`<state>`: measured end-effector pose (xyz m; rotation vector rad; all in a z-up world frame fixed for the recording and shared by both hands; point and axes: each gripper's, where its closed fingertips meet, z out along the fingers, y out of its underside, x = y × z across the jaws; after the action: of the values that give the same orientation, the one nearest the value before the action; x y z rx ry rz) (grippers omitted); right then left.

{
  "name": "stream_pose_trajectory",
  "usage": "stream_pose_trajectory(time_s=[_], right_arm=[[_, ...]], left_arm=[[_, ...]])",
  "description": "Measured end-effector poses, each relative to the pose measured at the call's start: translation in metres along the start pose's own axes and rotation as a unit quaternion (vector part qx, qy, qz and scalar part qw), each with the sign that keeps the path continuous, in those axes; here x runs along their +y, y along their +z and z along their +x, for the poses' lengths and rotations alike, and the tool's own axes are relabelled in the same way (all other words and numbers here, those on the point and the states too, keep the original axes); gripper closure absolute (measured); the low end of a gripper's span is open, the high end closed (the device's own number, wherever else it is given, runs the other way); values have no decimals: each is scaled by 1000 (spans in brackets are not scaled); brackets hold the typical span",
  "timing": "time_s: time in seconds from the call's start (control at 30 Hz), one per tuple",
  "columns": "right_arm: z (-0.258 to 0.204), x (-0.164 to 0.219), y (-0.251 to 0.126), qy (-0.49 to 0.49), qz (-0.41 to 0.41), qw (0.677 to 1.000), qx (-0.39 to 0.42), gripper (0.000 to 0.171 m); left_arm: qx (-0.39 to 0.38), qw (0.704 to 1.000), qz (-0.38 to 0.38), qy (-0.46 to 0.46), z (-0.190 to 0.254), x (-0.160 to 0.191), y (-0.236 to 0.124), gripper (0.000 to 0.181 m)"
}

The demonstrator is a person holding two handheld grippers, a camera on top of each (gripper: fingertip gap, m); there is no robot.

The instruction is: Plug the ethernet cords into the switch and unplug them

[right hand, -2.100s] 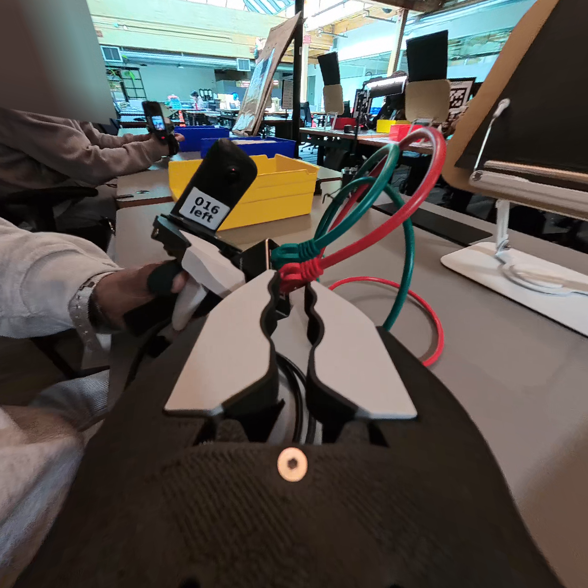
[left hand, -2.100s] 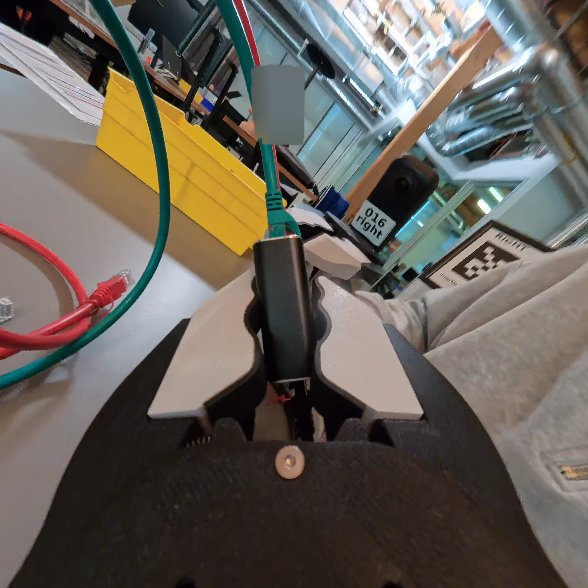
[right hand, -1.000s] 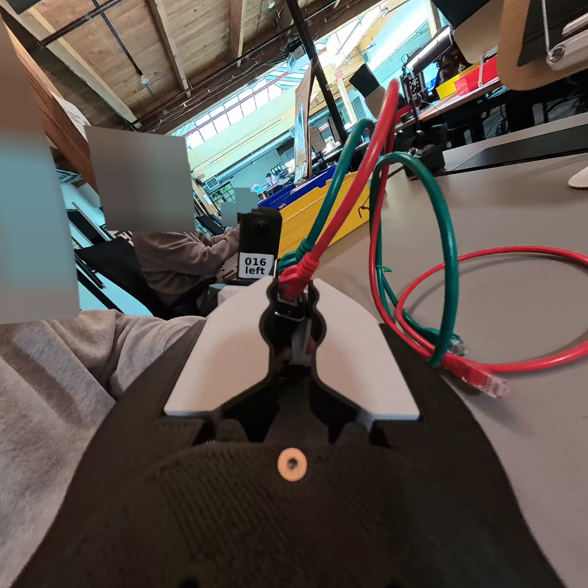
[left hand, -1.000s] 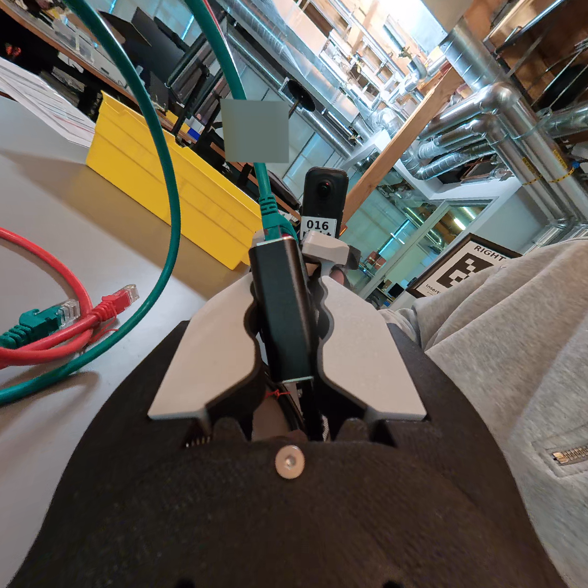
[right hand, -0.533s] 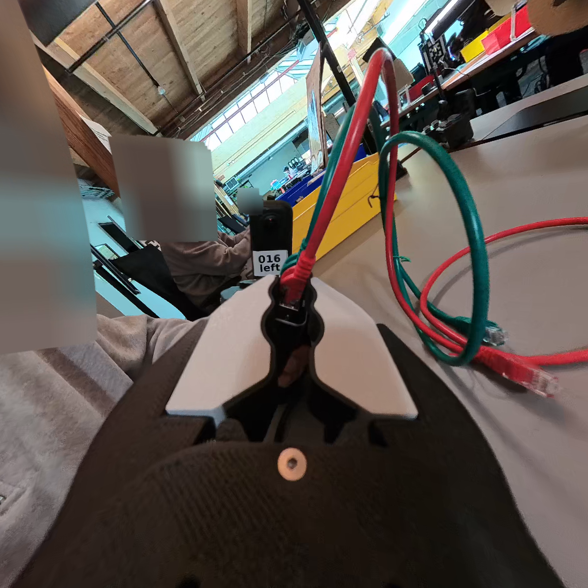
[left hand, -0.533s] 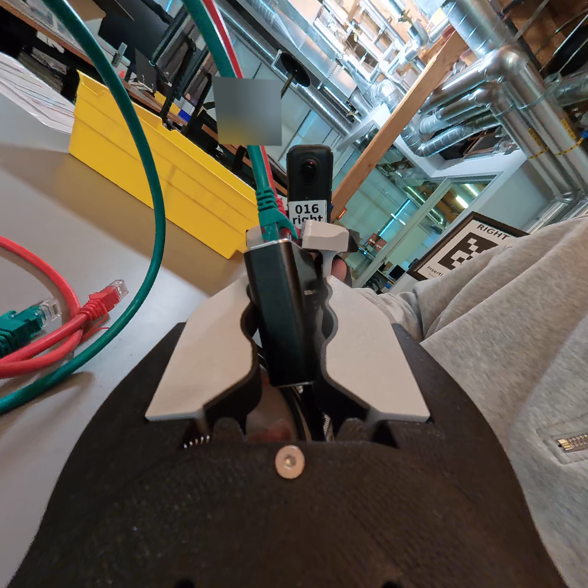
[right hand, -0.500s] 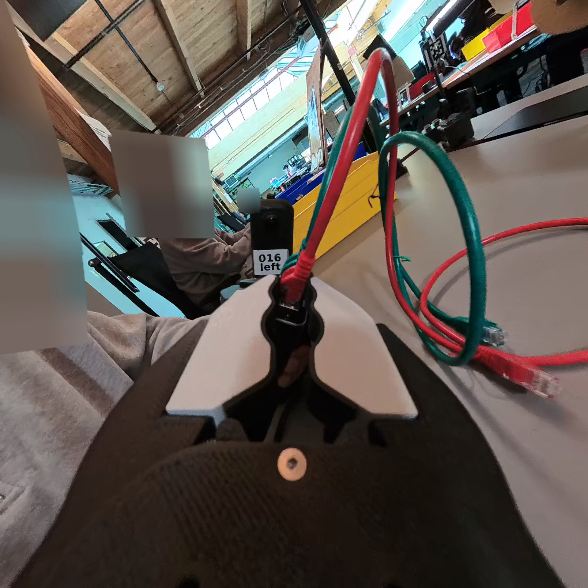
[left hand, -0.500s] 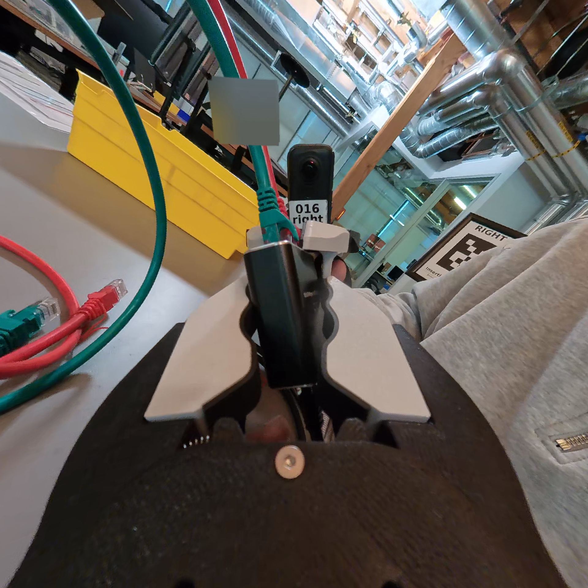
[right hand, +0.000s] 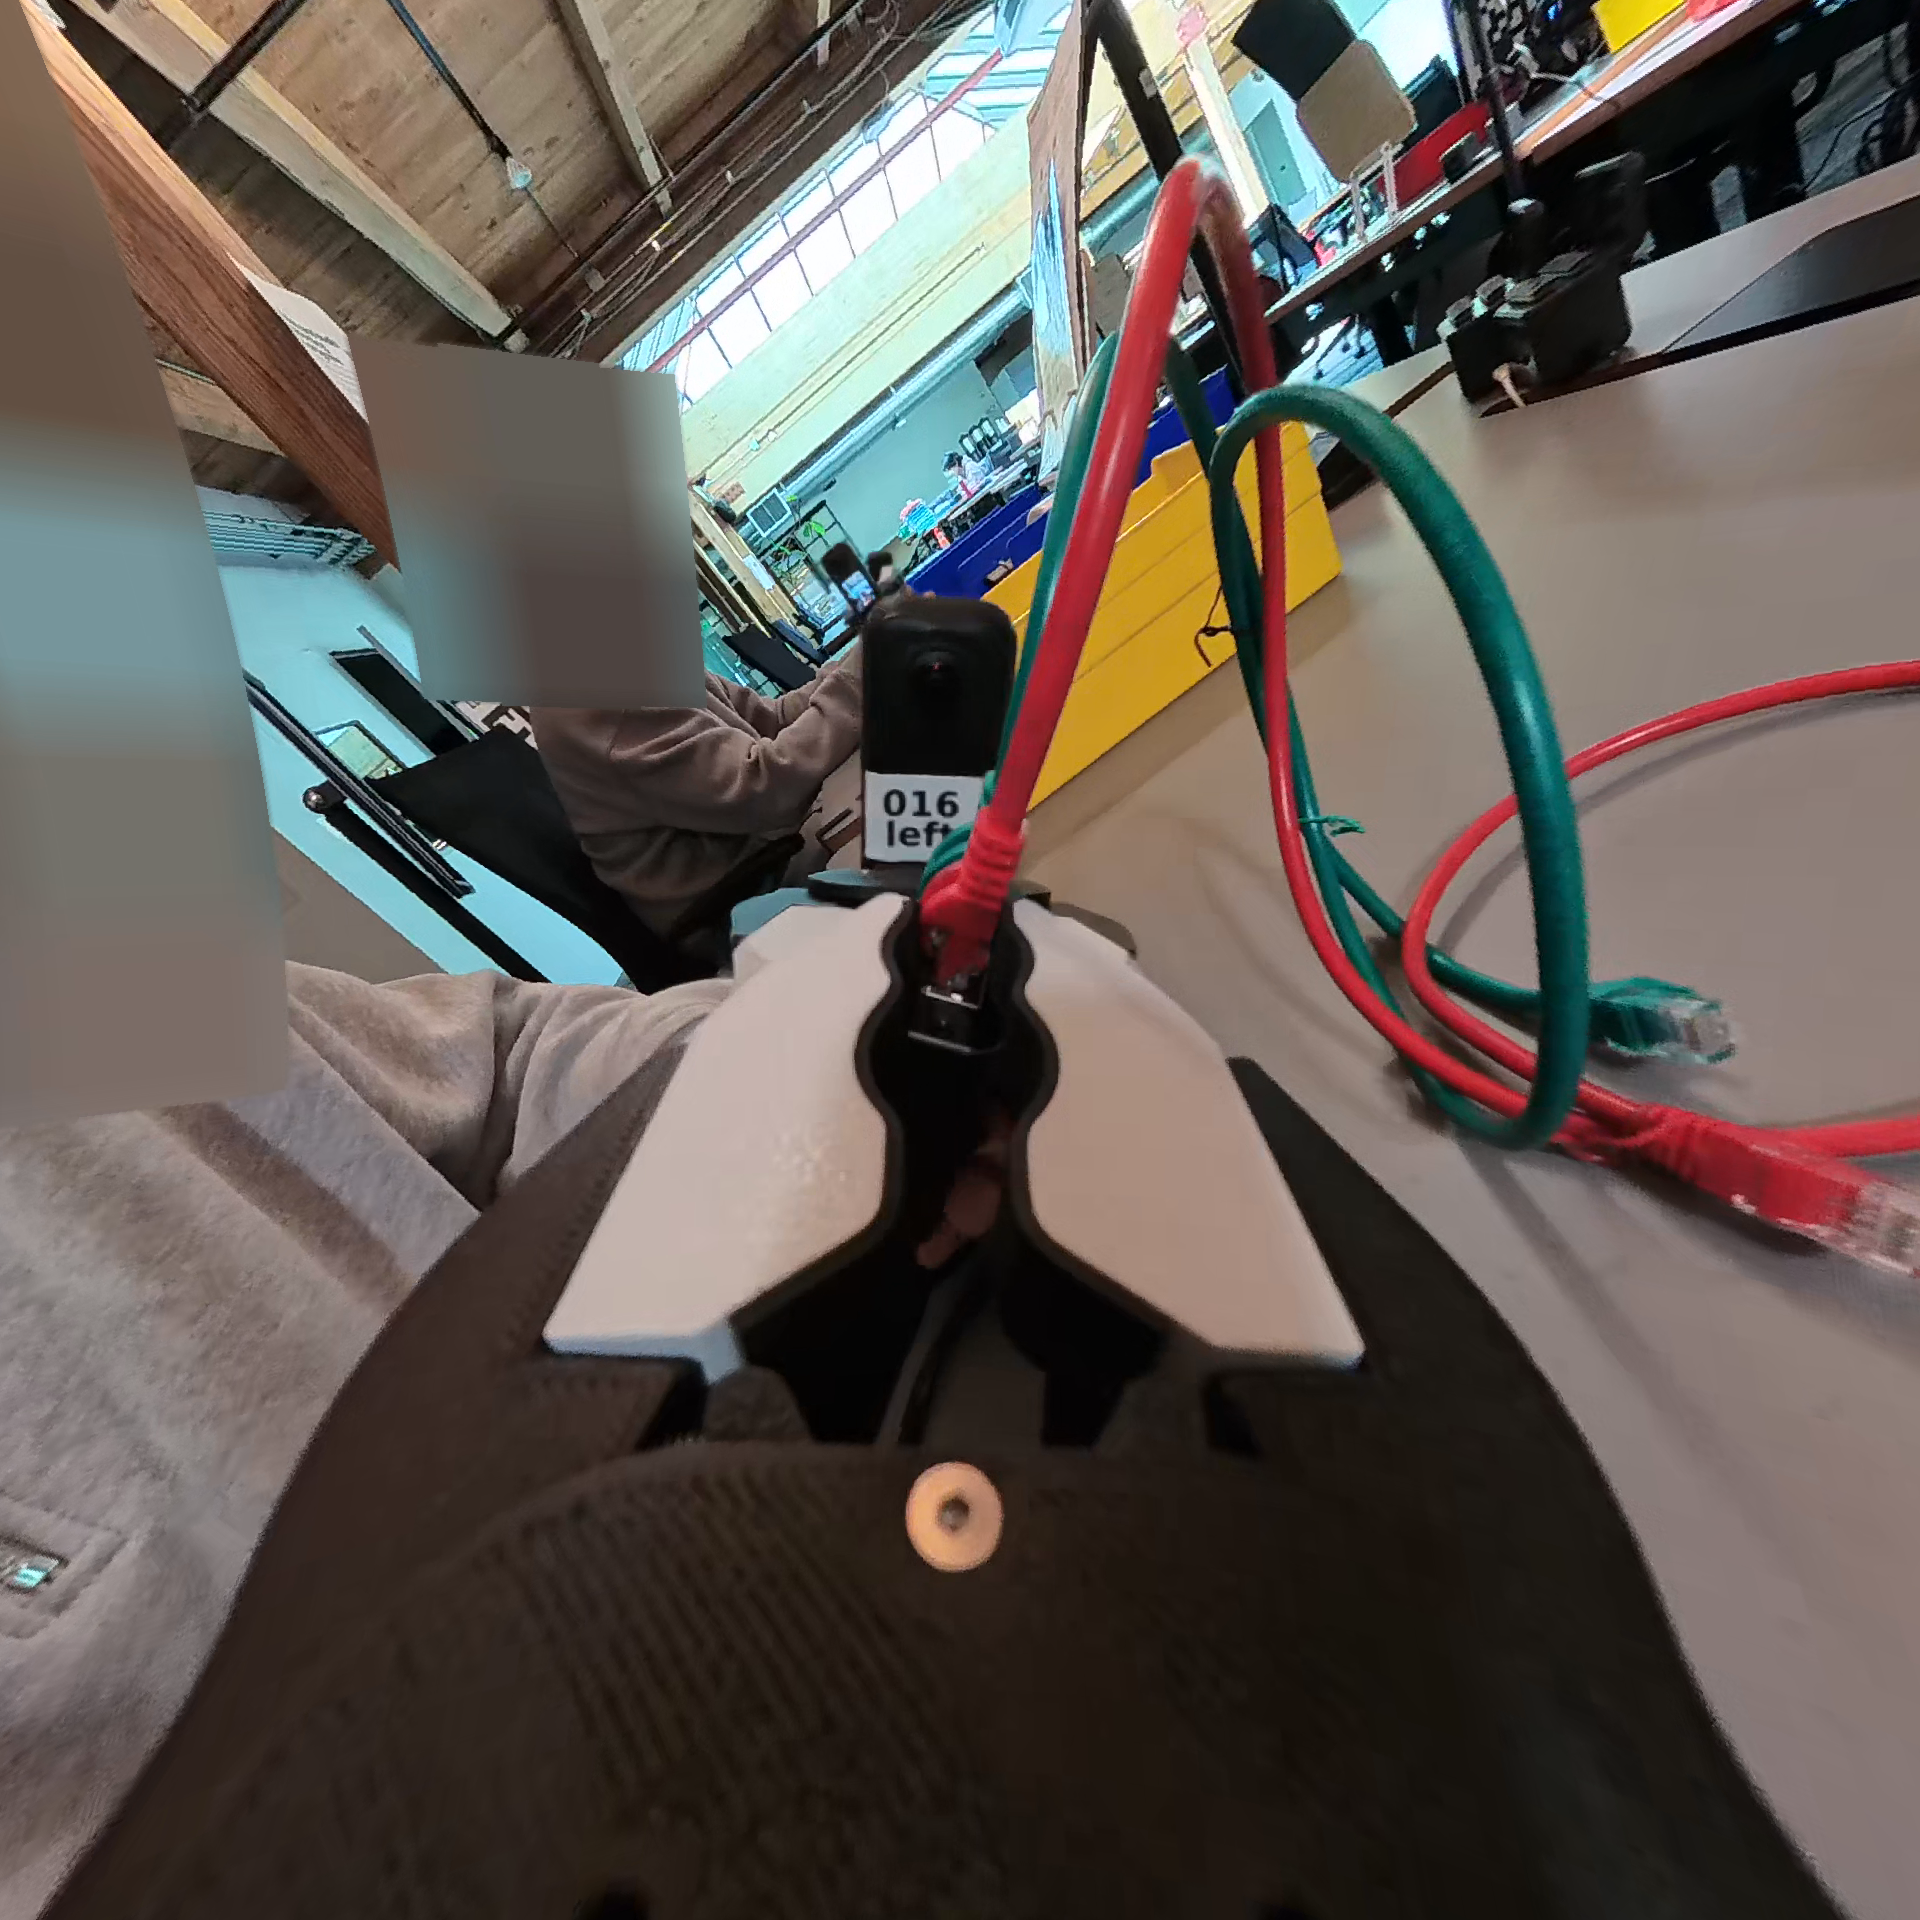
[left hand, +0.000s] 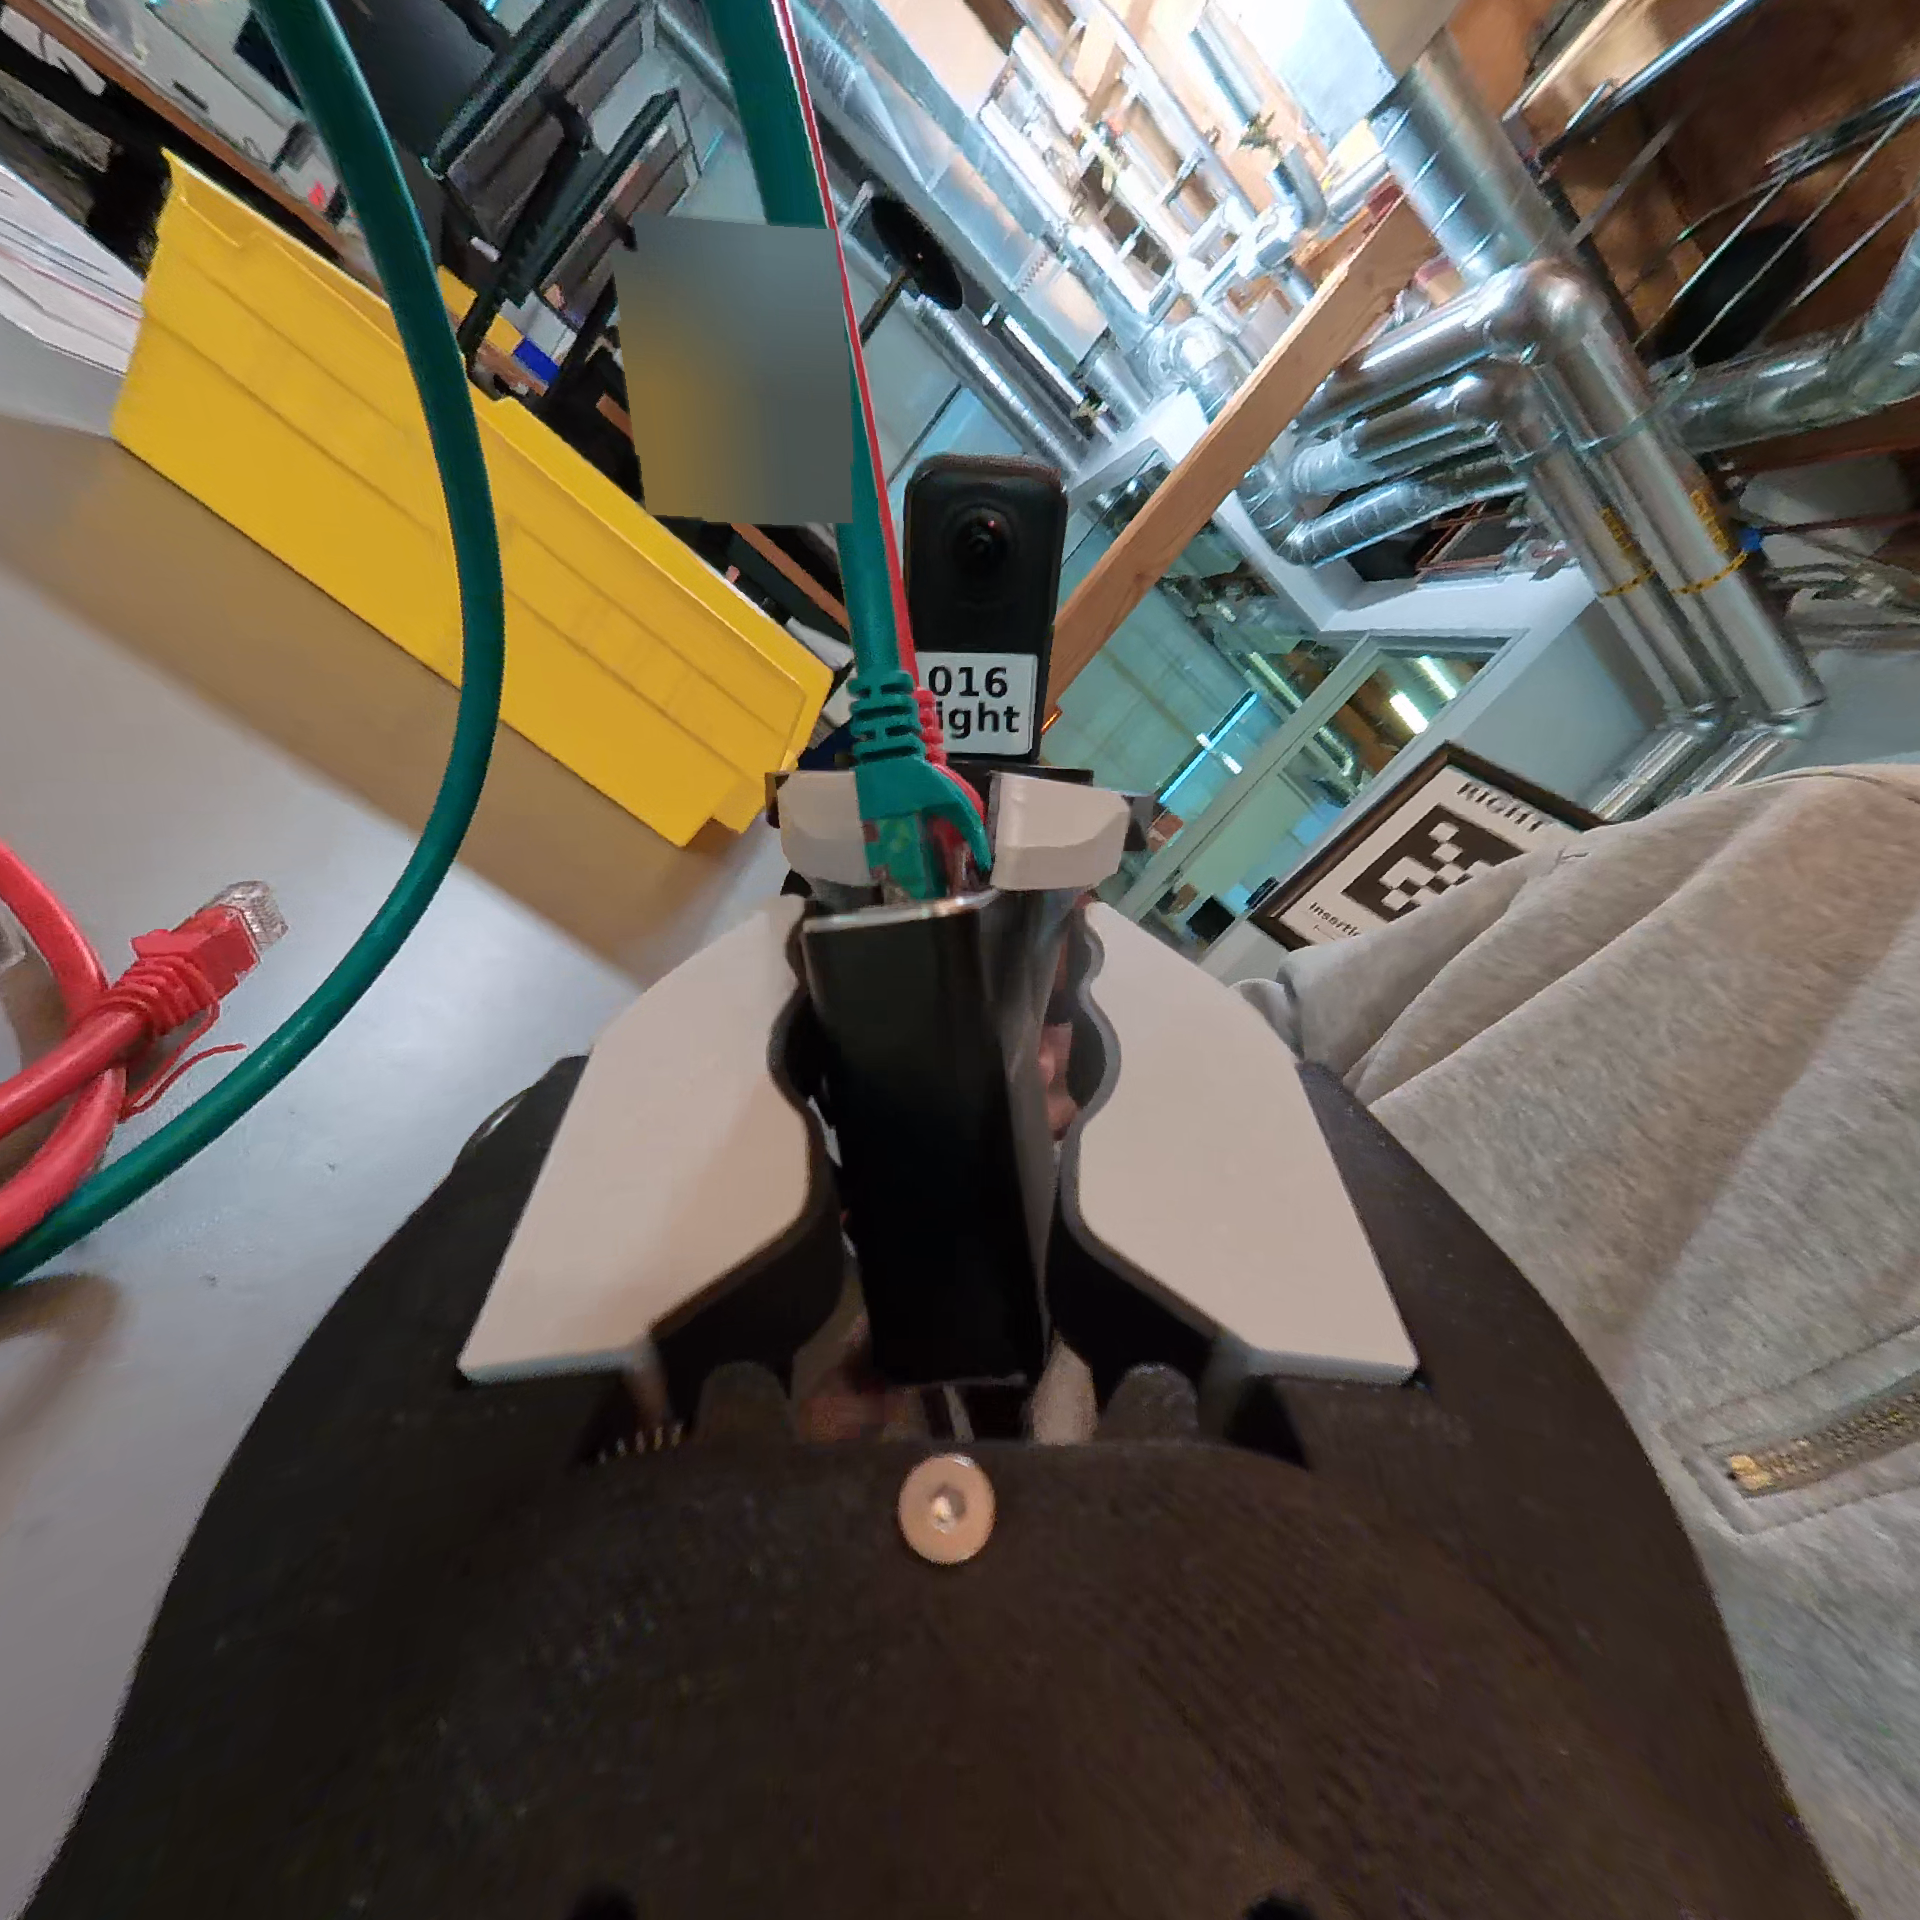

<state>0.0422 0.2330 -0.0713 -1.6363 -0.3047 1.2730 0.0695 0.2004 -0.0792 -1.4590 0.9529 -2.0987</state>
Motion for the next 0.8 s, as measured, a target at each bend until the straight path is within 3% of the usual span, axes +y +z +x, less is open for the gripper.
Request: stream_pose_trajectory(time_s=[0.1,0.43,0.53,0.63,0.8], right_arm=[[4,-7,-7,13,15,1000,1,157],[10,-16,-12,38,41,998,10,157],[44,-65,-60,93,180,978,53,157],[64,-66,-88,44,164,978,122,157],[38,-63,-70,-44,133,985,104,157]], left_arm=[[9,999,24,-22,-2,-9,-8,155],[3,997,24,-68,-6,-10,-4,155],[9,998,-54,-41,2,18,0,156],[39,998,-17,-36,25,6,8,156],[-2,1000,10,-15,-4,-9,-15,155]])
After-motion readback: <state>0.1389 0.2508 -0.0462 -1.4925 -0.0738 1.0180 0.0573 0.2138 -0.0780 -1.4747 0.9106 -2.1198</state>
